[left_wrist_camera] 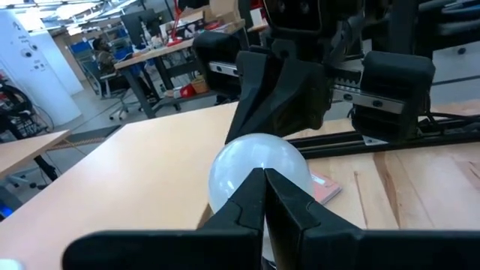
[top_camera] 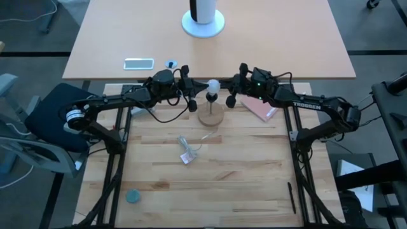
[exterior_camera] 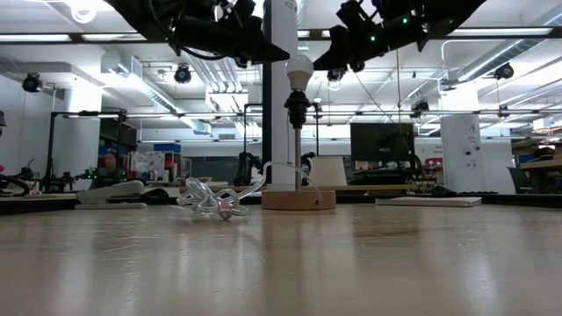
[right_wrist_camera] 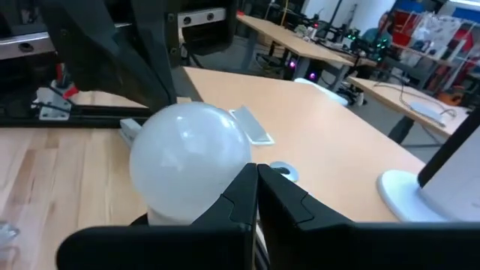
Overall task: Screw lightbulb
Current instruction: Insert the lightbulb on the desk lamp
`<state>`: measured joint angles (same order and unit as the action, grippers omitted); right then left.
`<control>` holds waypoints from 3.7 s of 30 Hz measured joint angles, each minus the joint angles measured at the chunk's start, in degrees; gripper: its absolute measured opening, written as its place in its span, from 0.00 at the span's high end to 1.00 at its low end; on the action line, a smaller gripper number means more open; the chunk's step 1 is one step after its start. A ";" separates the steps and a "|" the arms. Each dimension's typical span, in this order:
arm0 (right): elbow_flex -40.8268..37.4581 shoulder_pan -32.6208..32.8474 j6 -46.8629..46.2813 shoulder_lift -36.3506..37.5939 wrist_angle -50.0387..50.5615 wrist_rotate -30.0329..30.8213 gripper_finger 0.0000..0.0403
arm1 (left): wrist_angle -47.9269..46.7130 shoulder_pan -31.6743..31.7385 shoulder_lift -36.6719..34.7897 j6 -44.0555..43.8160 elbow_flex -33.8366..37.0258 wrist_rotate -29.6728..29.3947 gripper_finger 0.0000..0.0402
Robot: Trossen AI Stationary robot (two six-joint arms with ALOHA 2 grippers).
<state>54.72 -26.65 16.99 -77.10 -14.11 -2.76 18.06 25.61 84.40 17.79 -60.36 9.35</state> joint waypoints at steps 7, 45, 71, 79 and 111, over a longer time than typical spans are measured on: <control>0.00 0.47 -0.48 0.24 0.27 -0.11 0.98 | -0.87 -0.07 -0.09 -0.32 0.00 -1.64 1.00; -0.11 0.87 -2.32 2.75 4.55 1.18 0.98 | -9.59 -0.10 -3.03 -2.00 0.28 -5.04 1.00; -0.13 1.03 -2.49 1.70 4.04 -3.12 0.98 | -6.63 -0.15 -1.18 -1.78 0.07 -3.48 1.00; -0.13 1.57 -2.73 1.73 4.45 -3.73 0.98 | -6.99 -0.15 -1.29 -1.94 0.07 -3.83 1.00; -0.15 1.66 -1.64 0.23 2.32 -0.09 0.98 | -8.78 -0.20 -3.04 -1.98 0.07 -2.82 1.00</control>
<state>54.57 -24.99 15.35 -76.87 -11.79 -2.85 9.27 25.41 81.36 15.81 -60.29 6.53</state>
